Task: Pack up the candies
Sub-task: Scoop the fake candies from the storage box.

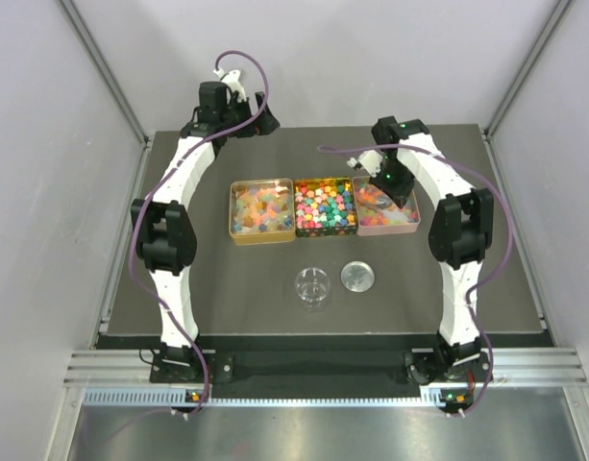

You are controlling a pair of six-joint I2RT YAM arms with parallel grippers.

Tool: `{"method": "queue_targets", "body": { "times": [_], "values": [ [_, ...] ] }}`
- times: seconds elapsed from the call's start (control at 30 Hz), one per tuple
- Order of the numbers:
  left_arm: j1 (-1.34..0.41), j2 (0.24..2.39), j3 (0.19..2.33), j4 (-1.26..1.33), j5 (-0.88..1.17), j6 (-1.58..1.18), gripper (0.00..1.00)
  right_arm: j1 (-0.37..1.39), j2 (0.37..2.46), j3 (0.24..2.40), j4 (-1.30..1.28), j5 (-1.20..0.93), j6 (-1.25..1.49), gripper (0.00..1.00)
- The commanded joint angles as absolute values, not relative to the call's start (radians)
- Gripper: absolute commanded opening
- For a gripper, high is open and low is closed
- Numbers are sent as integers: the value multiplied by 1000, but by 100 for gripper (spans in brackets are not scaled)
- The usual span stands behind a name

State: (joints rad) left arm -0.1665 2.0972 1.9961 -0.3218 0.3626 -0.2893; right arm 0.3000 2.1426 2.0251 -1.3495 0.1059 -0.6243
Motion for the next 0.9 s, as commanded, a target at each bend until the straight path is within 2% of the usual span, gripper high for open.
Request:
{"method": "queue_targets", "body": {
  "times": [0.0, 0.47, 0.87],
  "values": [
    [-167, 2039, 1997, -284, 348, -268, 99, 313, 2161, 2028, -1457, 75, -617, 0],
    [-167, 2048, 2014, -281, 339, -261, 99, 302, 2195, 1924, -1454, 95, -641, 0],
    [-169, 2029, 2003, -293, 328, -233, 99, 285, 2180, 1861, -1309, 61, -649, 0]
  ]
}}
